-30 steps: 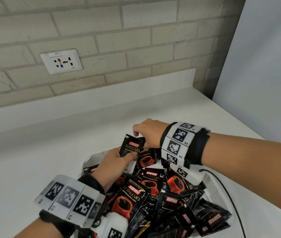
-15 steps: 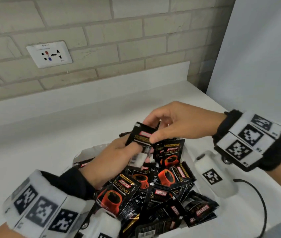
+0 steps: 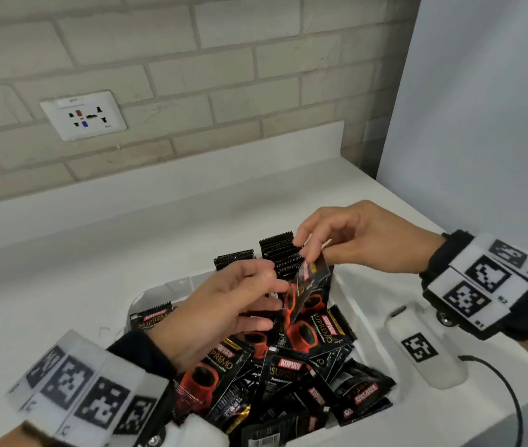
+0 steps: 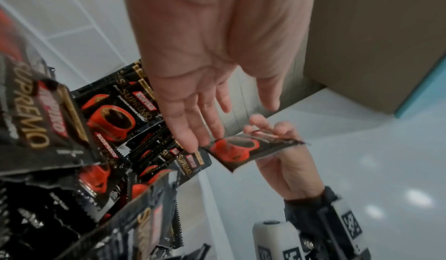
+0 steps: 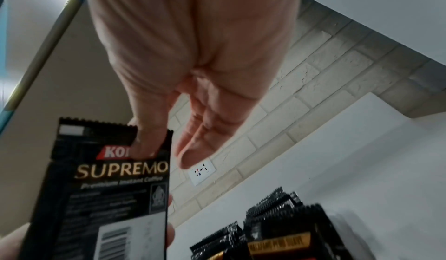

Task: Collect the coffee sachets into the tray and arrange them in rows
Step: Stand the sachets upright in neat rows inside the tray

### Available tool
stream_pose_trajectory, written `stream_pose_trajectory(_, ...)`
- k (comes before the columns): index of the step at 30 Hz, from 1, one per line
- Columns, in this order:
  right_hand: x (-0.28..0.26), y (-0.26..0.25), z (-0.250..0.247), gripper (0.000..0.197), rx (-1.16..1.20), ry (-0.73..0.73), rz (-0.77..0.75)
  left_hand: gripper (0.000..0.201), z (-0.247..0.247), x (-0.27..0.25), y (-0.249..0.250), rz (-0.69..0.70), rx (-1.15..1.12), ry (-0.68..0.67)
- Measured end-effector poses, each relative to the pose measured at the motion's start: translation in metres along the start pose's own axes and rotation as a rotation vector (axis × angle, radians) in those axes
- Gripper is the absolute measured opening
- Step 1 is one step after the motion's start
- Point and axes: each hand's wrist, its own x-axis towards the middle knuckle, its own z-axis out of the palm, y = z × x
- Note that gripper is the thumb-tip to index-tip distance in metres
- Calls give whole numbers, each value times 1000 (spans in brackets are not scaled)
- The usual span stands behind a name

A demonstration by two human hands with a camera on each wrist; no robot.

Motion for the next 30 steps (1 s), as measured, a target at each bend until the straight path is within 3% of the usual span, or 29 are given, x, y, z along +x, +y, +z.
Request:
stream_pose_trajectory(2, 0, 4, 5, 26, -4, 14, -53, 55, 6, 2, -2, 25, 105, -17)
stream_pose_trajectory(4, 0, 9, 7, 31, 7, 31, -86, 44, 11, 1, -1, 55, 153, -4)
stream_pose_trajectory(8, -5, 16, 4, 39, 113, 71, -120, 23, 13, 3, -5, 133, 340, 122)
stream_pose_trajectory(11, -8, 13, 5, 26, 144, 55, -109, 7, 18, 1, -4, 134, 362, 88)
stream_pose_trajectory(15, -11, 8, -2, 23, 93, 188, -53, 8, 19, 6, -5, 165, 330, 134)
stream_pose_trajectory(17, -13, 2, -4, 21, 78, 127, 10, 10, 16, 9, -7, 185, 340, 209)
stream_pose_trajectory(19, -14, 0, -2, 26, -132, 36, 75, 10, 16, 10, -9, 185, 333, 236)
stream_pose_trajectory(22, -9, 5, 3, 10, -544, 26, 40, 17, 17, 10, -11, 189, 395, 246)
stream_pose_trajectory(25, -1, 12, 2, 9, -866, -54, 50, 20, 13, 8, -14, 162, 607, 205)
stream_pose_trajectory(28, 5, 23, 6, 9, -1068, -178, 92, 9, 13, 3, -16, 168, 950, 8)
stream_pose_trajectory(30, 8, 27, 13, 9, -1123, -224, 93, 28, 18, 4, -18, 192, 1115, -175)
